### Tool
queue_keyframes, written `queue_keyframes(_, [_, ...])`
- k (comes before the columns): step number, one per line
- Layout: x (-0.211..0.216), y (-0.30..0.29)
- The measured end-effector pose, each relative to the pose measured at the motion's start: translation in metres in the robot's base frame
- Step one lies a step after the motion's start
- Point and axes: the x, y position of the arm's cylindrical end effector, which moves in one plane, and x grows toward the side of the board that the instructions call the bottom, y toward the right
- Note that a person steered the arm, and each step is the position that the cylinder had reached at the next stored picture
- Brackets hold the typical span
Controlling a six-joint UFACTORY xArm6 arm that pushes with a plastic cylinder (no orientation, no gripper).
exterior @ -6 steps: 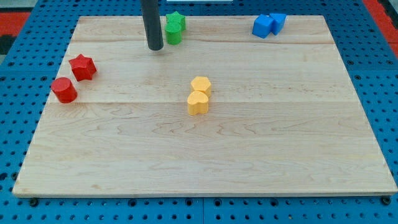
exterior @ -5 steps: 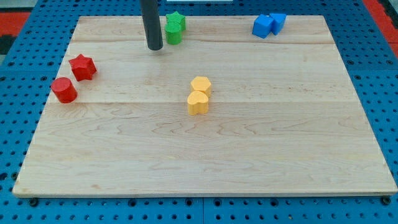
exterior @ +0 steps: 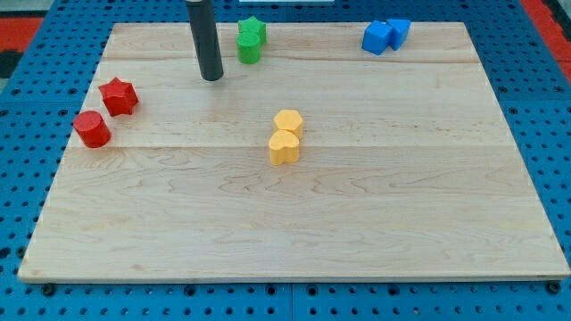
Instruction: Separate the green circle from group of blocks
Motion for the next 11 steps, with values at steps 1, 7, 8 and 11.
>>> queue_keyframes(1, [-0.035, -0.035])
queue_keyframes(7, [-0.098, 0.105])
queue_keyframes(8, [-0.1, 0.137])
queue_keyframes(11, [-0.059, 0.166])
